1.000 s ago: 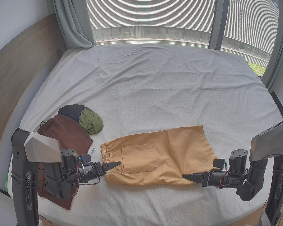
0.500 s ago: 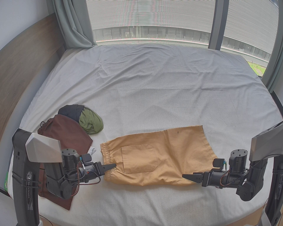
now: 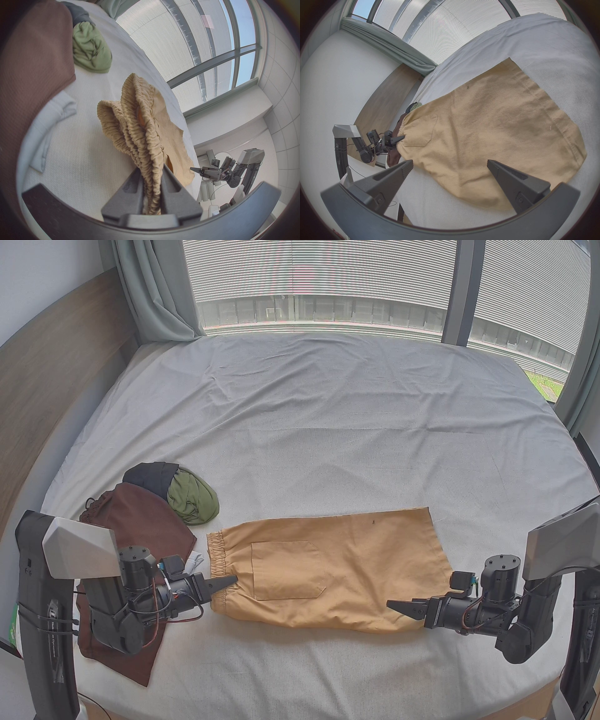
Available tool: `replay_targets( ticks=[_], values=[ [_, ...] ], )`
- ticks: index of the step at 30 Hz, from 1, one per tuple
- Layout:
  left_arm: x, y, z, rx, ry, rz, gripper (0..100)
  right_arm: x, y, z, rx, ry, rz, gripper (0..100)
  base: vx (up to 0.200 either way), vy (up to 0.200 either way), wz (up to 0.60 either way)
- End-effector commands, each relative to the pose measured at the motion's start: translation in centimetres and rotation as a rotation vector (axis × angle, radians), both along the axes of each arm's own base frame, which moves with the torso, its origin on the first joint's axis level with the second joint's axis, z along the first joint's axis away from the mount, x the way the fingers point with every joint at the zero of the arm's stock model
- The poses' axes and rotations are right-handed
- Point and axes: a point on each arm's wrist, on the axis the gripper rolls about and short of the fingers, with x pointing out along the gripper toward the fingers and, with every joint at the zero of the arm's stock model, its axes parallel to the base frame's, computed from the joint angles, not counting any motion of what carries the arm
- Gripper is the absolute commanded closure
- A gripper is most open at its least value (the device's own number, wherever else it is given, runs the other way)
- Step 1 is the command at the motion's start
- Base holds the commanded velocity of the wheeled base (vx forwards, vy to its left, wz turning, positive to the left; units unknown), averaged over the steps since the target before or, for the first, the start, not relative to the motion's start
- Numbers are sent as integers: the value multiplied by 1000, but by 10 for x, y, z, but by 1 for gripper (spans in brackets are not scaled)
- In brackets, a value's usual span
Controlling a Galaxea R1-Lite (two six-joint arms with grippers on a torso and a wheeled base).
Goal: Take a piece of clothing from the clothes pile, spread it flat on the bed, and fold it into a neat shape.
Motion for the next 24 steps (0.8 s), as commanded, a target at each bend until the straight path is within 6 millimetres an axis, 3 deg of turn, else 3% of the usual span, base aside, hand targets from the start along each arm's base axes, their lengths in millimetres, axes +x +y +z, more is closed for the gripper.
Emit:
replay_targets(
  ticks=[1, 6, 24],
  values=[
    [2, 7, 13, -9, -40, 7, 100, 2, 1, -9, -9, 22, -3, 0, 0, 0, 0],
    [1, 13, 27, -21, -76, -9, 100, 2, 2, -10, -10, 25, -2, 0, 0, 0, 0],
    [2, 42, 42, -49, -116, -21, 100, 1, 5, -4, -5, 6, 11, 0, 0, 0, 0]
  ],
)
